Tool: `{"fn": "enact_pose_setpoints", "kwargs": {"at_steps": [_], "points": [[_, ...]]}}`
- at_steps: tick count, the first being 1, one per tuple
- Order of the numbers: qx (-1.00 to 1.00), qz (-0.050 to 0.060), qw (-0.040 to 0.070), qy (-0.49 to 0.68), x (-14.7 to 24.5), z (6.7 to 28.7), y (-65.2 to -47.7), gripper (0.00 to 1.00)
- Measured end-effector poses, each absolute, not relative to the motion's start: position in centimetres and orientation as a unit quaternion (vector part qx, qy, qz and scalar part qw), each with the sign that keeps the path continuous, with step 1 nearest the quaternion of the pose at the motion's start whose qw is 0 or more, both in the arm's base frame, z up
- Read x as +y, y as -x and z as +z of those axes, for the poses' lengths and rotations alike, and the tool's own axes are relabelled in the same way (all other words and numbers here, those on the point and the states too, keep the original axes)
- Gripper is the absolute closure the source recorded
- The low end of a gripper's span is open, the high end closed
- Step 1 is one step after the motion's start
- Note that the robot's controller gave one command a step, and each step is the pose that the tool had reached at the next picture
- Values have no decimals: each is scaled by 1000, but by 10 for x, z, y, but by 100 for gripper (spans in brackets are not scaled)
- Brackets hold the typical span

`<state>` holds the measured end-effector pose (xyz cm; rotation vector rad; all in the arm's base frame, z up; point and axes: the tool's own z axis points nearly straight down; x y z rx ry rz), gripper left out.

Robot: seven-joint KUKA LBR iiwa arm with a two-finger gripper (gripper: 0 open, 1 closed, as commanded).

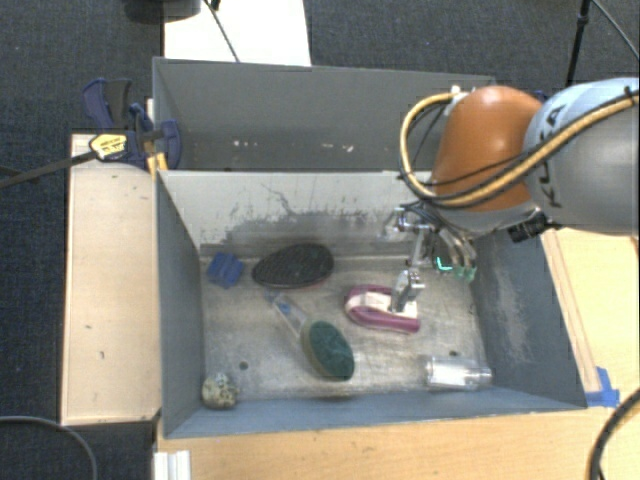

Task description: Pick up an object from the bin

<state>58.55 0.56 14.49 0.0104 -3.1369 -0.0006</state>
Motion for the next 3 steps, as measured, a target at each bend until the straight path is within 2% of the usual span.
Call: {"fn": "enact_pose_setpoints", "kwargs": {"at_steps": [1, 2, 3], "points": [[-1000, 0, 0, -16, -6, 75, -537, 0], [-1000, 0, -3, -16, -5, 78, -540, 100], [-1000, 0, -4, 18, -7, 216, -549, 100]]}}
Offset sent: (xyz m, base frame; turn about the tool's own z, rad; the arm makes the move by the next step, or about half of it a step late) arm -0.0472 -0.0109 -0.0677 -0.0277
